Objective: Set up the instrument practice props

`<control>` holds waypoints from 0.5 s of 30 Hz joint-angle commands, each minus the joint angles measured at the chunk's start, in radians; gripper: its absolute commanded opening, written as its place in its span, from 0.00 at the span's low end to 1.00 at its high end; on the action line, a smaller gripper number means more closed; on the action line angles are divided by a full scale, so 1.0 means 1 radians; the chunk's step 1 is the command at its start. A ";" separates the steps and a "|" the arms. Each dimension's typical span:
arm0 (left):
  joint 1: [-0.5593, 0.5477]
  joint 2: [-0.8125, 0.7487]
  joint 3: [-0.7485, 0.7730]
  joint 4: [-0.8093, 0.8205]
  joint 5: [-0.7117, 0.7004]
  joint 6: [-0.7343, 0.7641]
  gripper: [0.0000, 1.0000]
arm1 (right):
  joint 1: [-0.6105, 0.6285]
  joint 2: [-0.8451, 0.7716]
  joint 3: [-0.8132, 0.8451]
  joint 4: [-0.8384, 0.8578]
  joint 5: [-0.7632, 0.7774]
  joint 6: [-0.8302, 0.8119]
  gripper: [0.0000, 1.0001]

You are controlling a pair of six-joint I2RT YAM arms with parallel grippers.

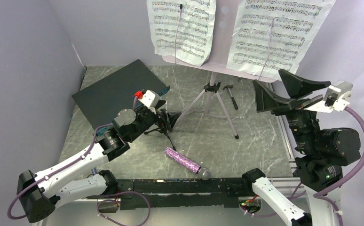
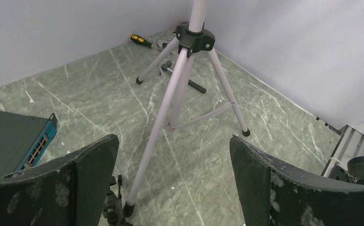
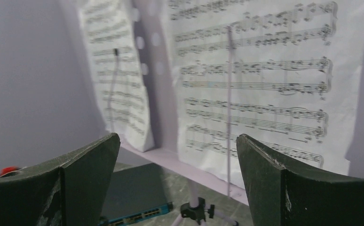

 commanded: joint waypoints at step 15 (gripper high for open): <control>0.007 0.055 0.180 -0.244 -0.014 -0.059 0.93 | 0.001 0.064 -0.149 -0.055 -0.446 0.076 0.99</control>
